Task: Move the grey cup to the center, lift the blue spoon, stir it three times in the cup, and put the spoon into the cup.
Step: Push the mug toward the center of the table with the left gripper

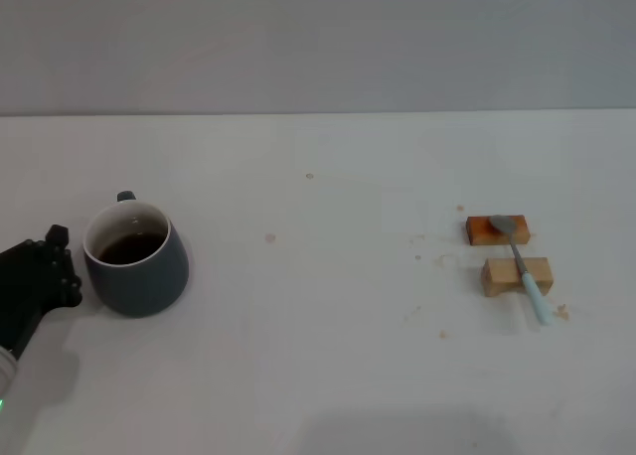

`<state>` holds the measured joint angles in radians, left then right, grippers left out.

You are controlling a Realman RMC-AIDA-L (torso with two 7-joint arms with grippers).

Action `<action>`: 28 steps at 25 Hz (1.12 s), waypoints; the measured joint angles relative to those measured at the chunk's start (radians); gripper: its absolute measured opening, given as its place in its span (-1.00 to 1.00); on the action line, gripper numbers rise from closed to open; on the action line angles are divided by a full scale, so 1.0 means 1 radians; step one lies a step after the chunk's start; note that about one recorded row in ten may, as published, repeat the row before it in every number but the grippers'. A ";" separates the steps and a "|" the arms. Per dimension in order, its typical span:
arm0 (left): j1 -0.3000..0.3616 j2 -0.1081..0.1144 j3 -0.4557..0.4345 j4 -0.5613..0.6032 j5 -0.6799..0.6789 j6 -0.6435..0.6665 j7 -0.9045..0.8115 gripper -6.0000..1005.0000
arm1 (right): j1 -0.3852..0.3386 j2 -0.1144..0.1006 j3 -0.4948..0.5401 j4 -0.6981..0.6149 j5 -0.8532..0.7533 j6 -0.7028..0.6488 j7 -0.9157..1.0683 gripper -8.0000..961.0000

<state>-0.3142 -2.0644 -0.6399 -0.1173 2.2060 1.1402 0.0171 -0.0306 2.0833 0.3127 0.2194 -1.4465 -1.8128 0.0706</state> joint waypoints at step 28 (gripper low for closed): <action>-0.008 -0.002 0.099 -0.053 -0.005 -0.001 0.061 -0.99 | -0.003 0.000 0.000 0.001 0.000 -0.001 0.000 0.61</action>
<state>-0.3218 -2.0665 -0.5412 -0.1707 2.2015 1.1388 0.0776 -0.0337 2.0831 0.3129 0.2209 -1.4466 -1.8134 0.0706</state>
